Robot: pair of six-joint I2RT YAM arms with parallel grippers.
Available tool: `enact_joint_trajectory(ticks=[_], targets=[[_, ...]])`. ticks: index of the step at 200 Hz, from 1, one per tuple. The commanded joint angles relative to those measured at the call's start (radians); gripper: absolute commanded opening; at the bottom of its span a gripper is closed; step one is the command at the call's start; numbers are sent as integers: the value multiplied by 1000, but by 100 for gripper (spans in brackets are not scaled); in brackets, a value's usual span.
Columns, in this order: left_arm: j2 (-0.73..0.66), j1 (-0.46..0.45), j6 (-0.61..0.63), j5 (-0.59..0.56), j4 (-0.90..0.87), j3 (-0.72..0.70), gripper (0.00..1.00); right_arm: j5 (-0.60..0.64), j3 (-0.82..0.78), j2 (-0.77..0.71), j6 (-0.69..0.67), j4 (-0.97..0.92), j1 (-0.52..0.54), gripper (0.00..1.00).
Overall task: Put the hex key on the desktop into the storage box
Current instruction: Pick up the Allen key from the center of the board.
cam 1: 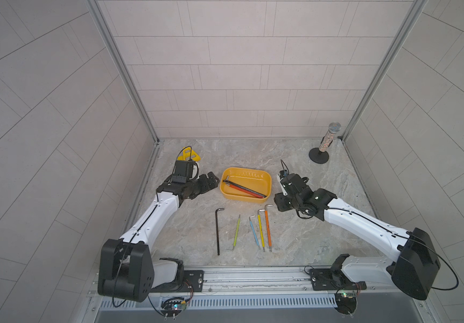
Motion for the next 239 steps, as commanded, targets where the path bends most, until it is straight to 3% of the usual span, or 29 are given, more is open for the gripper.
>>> enact_joint_trajectory(ticks=[1,78,239], targets=[[3,-4,23,21,-36,31,98,-21,-3,41,76,-26,17,48],[-23,-4,23,27,-30,27,98,10,-75,90,210,21,108,46],[-50,18,24,35,-31,27,98,59,-95,297,261,76,220,45]])
